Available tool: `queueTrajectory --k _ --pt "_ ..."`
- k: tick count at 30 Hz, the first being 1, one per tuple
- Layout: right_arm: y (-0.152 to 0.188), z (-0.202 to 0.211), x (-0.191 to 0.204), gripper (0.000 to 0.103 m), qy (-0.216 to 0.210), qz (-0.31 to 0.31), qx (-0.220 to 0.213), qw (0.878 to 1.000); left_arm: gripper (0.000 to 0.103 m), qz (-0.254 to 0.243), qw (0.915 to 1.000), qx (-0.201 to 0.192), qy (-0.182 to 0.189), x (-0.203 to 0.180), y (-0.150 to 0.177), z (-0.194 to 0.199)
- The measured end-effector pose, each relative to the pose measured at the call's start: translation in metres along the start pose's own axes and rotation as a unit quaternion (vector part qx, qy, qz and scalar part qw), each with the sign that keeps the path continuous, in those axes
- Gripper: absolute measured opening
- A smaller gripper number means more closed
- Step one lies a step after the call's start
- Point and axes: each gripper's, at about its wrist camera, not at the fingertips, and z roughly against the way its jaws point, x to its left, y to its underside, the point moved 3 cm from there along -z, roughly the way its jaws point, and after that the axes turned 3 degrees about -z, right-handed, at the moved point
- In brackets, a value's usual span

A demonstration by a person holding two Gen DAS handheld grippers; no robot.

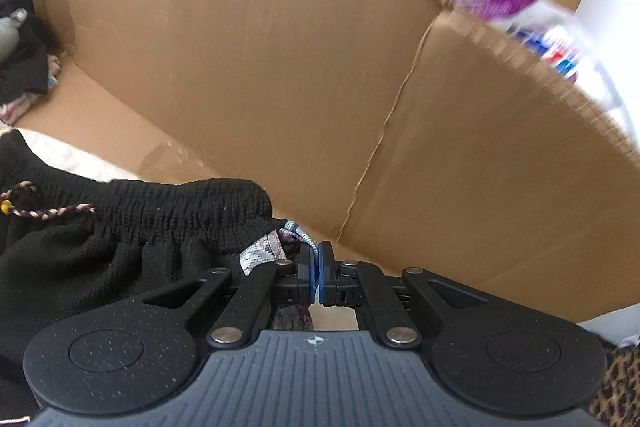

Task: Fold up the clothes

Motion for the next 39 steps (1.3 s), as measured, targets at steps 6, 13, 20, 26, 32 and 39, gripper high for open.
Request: queueTrajectory --k 6,13,20,26,32,39 --pt "-0.006 0.009 -0.024 0.019 -0.028 -0.064 0.003 0.998 0.026 0.006 0.9999 0.007 0.004 0.003 0.000 0.008" --pt "0.002 0.057 -0.047 0.024 -0.075 -0.071 0.007 0.995 0.038 -0.013 0.9999 -0.011 0.002 -0.006 0.002 0.051" --pt "0.042 0.128 -0.063 0.027 -0.104 -0.105 0.004 0.989 0.043 -0.022 0.9992 -0.007 0.033 -0.031 0.013 0.103" --pt "0.083 0.183 -0.066 0.027 -0.131 -0.145 0.009 0.981 0.046 -0.031 0.9986 -0.011 0.041 -0.059 0.023 0.152" --pt "0.129 0.223 -0.065 0.027 -0.155 -0.181 -0.006 0.971 0.054 -0.037 0.9978 -0.015 0.053 -0.088 0.053 0.185" --pt "0.188 0.241 -0.049 0.027 -0.187 -0.203 0.014 0.961 0.055 -0.031 0.9972 -0.016 0.067 -0.110 0.094 0.206"
